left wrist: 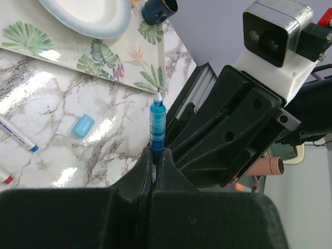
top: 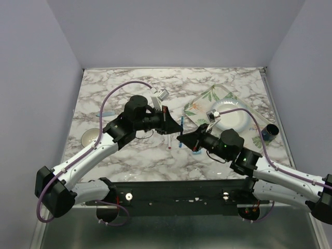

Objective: Insert the pens into the pen caps

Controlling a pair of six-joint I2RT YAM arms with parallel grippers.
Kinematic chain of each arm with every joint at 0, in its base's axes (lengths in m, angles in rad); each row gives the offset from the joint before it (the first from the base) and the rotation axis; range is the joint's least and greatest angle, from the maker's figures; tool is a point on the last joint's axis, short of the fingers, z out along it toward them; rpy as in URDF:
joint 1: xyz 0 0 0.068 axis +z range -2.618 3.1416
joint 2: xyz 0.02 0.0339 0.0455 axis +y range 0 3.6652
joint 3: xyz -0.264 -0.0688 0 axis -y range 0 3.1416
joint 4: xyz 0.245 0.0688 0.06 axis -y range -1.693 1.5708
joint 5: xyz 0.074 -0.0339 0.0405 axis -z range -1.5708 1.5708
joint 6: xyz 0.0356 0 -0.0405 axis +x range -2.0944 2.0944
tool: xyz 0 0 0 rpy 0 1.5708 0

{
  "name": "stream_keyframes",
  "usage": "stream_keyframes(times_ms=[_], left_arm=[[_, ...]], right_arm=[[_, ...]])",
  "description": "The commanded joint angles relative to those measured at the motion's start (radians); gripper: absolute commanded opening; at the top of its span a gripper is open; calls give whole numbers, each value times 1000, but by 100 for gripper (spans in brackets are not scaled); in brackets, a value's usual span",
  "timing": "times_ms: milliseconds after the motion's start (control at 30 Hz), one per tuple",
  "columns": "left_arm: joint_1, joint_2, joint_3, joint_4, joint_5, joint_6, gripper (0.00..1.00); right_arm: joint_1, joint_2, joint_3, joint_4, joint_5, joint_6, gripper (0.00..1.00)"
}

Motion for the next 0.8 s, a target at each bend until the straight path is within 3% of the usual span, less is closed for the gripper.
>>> stream_keyframes(times_ms=[0,100,200,400,467,600,667,767], left_arm=[[-6,-26,16,-14,27,7,10],[-6,-21,42,-64,-33,-1,62],[-5,-18,74,-125,-136,1,75],[56,11,131,-260,-358,-113,83],[90,14,134,-328,-415,-215,83],[173,-17,86,-473,-600,-476,70],[208,-49,60,-587,-725,-605,73],[231,-95,11,-621,-864,-648,76]], right_arm=[[2,-15,11,21,-5,-11,1],[2,-28,-3,23,-6,-9,1],[4,-42,-9,-8,10,-3,1],[2,-71,-11,-78,66,-5,1],[4,-85,-9,-110,90,-8,1],[2,-131,-24,-132,116,-18,1],[2,-163,-24,-149,124,-25,1],[2,-202,-27,-172,141,-37,1]])
